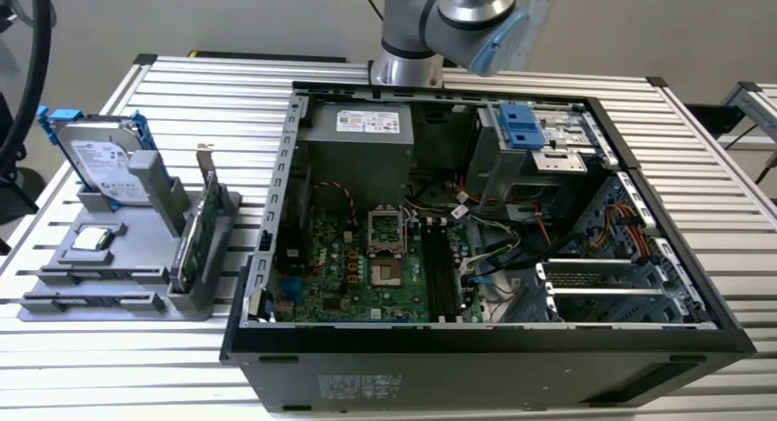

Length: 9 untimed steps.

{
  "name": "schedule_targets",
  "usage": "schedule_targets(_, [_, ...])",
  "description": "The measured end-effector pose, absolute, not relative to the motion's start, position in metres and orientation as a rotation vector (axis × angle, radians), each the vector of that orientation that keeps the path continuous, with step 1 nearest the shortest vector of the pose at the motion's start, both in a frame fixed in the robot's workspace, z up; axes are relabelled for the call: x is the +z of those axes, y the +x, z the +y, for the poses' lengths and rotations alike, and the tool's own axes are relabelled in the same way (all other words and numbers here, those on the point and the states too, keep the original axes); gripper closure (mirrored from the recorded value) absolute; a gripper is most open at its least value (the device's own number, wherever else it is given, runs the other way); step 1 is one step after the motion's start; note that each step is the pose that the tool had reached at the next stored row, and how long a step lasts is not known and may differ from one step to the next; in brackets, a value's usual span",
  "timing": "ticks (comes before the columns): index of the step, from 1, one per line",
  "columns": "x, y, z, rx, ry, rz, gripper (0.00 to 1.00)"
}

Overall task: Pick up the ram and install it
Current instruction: 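Pick up the ram and move it above insertion slot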

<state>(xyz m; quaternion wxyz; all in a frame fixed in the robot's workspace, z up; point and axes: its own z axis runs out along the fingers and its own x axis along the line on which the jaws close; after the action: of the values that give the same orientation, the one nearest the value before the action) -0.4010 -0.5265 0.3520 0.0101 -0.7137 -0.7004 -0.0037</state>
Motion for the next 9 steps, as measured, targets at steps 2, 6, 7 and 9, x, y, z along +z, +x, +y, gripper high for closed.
schedule_targets(2, [0.3513,-0.4009,-0.5265,-0.011,-2.228,-2.186,0.00])
schedule_targets(6, [0.3497,-0.4009,-0.5265,-0.011,-2.227,-2.186,0.00])
schedule_targets(7, [0.3493,-0.4009,-0.5265,-0.011,-2.227,-2.186,0.00])
schedule_targets(9, [0.3486,-0.4009,-0.5265,-0.010,-2.227,-2.186,0.00])
